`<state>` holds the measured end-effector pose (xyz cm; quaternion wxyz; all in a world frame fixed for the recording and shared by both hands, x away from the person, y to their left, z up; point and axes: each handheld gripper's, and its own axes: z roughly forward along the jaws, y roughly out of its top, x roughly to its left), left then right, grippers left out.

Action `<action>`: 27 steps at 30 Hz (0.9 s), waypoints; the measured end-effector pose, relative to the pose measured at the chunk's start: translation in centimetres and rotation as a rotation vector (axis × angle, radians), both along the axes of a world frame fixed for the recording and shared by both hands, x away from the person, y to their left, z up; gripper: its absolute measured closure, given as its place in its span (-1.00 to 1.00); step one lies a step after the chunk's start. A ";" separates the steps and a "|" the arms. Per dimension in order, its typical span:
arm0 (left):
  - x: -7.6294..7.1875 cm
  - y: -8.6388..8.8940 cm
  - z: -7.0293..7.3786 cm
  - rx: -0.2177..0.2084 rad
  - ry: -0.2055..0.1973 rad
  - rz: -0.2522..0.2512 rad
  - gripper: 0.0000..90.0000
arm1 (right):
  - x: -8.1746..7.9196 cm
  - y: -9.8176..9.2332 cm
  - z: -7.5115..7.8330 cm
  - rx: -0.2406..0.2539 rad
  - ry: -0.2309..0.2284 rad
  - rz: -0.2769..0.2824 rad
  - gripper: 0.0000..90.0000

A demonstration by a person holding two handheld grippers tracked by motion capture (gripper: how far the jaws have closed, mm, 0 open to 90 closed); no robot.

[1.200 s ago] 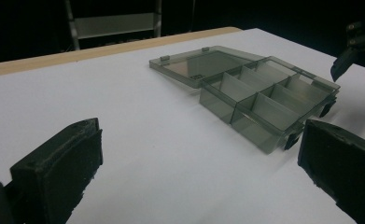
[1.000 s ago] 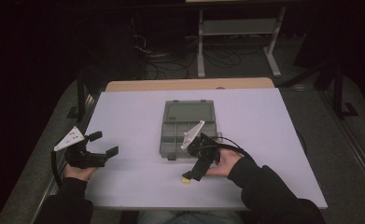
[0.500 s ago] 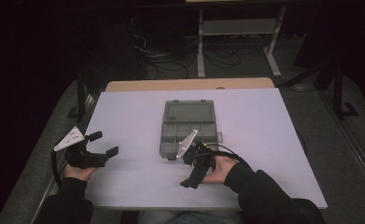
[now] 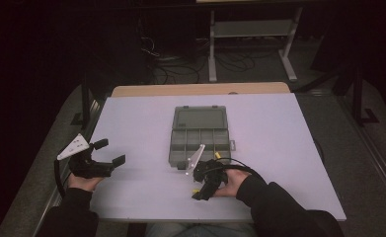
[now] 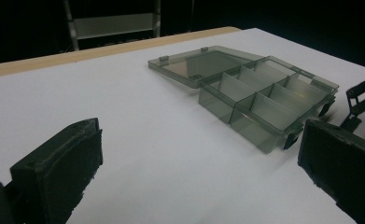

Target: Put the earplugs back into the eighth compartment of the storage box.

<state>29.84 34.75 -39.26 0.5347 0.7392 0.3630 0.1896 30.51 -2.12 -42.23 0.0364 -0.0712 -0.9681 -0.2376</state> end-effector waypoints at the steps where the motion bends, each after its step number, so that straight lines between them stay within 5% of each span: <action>1: 0.0 0.0 0.0 0.000 0.000 0.000 -1.00 | 0.0 0.0 0.0 -0.005 -0.003 0.004 -0.02; 11: 0.0 0.0 0.0 0.001 0.000 -0.002 -1.00 | -0.2 0.4 -0.3 -0.019 0.006 0.016 0.71; 27: 0.0 0.0 0.0 0.005 -0.001 -0.001 -1.00 | 0.0 0.1 1.8 0.032 -0.012 0.012 0.75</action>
